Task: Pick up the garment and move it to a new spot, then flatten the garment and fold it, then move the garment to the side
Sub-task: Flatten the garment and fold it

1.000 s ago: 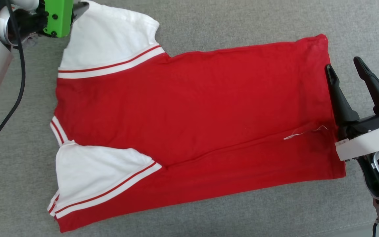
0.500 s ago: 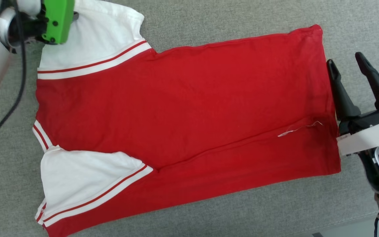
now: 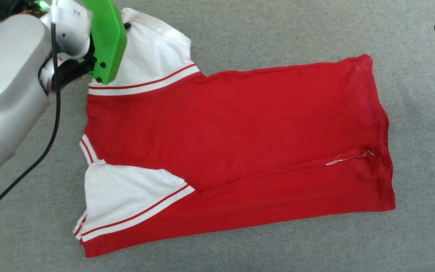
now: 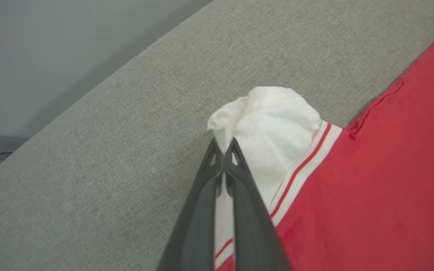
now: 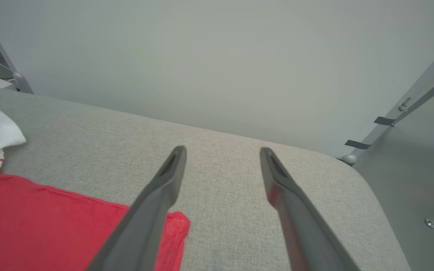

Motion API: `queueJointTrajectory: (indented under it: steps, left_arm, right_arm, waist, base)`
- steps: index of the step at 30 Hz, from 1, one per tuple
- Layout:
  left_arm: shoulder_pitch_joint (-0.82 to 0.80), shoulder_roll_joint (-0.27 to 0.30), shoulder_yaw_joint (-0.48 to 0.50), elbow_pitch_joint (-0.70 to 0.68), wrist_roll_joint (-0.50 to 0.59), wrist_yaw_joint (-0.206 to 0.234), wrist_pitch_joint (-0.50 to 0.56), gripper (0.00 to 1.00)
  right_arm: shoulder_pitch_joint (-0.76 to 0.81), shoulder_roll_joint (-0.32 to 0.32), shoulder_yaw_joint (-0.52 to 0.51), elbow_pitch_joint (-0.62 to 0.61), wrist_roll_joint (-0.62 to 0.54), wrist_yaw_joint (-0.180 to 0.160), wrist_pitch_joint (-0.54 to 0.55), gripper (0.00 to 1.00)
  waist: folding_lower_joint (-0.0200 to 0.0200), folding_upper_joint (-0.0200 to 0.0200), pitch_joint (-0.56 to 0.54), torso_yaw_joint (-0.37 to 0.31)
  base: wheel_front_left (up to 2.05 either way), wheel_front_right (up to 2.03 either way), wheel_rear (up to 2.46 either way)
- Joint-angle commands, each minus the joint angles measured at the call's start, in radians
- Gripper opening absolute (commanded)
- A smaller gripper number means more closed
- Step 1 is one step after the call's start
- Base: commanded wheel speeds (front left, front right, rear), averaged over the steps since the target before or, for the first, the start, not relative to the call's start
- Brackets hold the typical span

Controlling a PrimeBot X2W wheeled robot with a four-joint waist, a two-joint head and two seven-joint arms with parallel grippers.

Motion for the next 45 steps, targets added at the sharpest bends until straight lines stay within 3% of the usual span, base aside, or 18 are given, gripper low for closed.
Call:
queueJointTrajectory:
  steps: [1,12,16,26,34,35,36,45]
  left_arm:
    - [0.026,0.009,-0.005,-0.014,-0.006,-0.003,-0.025,0.0]
    - [0.098,0.042,-0.03,-0.116,0.025,0.0,-0.167,0.0]
    - [0.098,0.036,-0.028,-0.142,0.037,0.007,-0.193,0.0]
    - [0.075,0.036,-0.014,-0.19,0.06,0.02,-0.234,0.0]
    - [0.091,0.035,-0.008,-0.184,0.06,0.023,-0.276,0.0]
    - [0.094,0.036,-0.008,-0.18,0.059,0.023,-0.28,0.0]
    - [0.096,0.037,-0.008,-0.177,0.058,0.023,-0.283,0.0]
    - [0.16,0.038,-0.006,-0.146,0.043,0.027,-0.349,0.0]
  right_arm:
    - [-0.031,-0.024,0.022,0.016,0.019,-0.001,0.046,1.0]
    - [-0.212,-0.171,0.27,0.169,0.212,-0.001,0.535,1.0]
    - [-0.273,-0.183,0.327,0.249,0.236,-0.001,0.626,1.0]
    - [-0.379,-0.124,0.434,0.434,0.219,-0.001,0.642,1.0]
    - [-0.34,-0.098,0.549,0.51,0.279,-0.001,0.611,1.0]
    - [-0.339,-0.102,0.56,0.512,0.288,-0.001,0.598,0.44]
    - [-0.339,-0.104,0.564,0.515,0.294,-0.001,0.582,0.0]
    - [-0.353,-0.129,0.583,0.503,0.322,-0.001,0.327,0.0]
  waist:
    - [0.0001,0.0,-0.051,0.052]
    - [0.0001,0.0,-0.057,0.108]
    - [0.0001,0.0,-0.031,0.127]
    - [0.0001,0.0,0.037,0.156]
    - [0.0001,0.0,0.05,0.163]
    - [0.0001,0.0,0.049,0.162]
    - [0.0001,0.0,0.047,0.161]
    - [0.0001,0.0,-0.032,0.148]
  base:
    - [0.0,0.0,0.0]
    - [0.0,0.0,0.0]
    - [0.0,0.0,0.0]
    - [0.0,0.0,0.0]
    - [0.0,0.0,0.0]
    - [0.0,0.0,0.0]
    - [0.0,0.0,0.0]
    - [0.0,0.0,0.0]
